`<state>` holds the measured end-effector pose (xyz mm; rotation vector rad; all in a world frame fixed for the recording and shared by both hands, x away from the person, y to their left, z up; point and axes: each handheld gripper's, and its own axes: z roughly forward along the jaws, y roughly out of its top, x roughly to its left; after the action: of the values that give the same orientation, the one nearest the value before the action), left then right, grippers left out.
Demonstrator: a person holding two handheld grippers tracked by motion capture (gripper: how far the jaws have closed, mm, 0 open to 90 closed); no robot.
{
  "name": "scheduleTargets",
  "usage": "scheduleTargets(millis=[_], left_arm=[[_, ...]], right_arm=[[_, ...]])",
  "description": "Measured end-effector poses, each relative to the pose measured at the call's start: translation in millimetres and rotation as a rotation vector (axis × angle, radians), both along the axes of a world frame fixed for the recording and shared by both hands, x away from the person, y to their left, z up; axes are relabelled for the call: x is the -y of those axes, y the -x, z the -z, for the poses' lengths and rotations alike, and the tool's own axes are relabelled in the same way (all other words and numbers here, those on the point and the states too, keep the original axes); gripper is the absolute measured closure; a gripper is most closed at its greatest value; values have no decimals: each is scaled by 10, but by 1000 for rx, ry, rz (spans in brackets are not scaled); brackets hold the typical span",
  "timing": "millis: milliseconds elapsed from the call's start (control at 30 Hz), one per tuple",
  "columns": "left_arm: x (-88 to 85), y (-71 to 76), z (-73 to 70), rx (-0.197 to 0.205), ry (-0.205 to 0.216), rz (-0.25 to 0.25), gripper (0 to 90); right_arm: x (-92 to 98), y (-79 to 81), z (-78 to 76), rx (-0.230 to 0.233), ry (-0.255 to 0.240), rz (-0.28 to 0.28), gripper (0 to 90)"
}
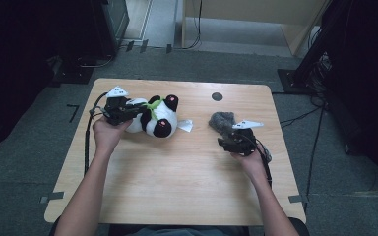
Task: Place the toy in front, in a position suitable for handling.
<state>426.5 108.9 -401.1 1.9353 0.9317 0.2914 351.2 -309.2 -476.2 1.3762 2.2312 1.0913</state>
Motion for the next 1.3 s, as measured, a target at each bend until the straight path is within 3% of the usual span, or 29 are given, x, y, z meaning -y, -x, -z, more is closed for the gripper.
scheduleTargets(millis=[267, 300, 367, 433, 567, 800, 1033, 1300], left_arm=[[162, 157, -111, 2, -16, 31, 806], [247, 224, -135, 20, -44, 33, 805], [321, 271, -144, 27, -54, 35, 805], [376, 296, -140, 5, -44, 53, 806], [470, 353, -116, -43, -6, 67, 806], [609, 460, -103, -75, 4, 92, 805], [719, 516, -92, -79, 27, 93, 804], [855, 567, -58, -47, 38, 88, 799]], right_arm=[[39, -10, -34, 23, 0, 4, 460], [52, -19, -45, 18, -14, -1, 476], [72, -41, -60, 2, -34, -7, 476], [97, -47, -74, 18, -49, 4, 476], [111, -57, -106, 43, -21, 15, 457], [174, -107, -148, 89, -15, 48, 448], [251, -193, -129, 139, 22, 103, 456], [244, -337, -50, 95, 20, 95, 461]])
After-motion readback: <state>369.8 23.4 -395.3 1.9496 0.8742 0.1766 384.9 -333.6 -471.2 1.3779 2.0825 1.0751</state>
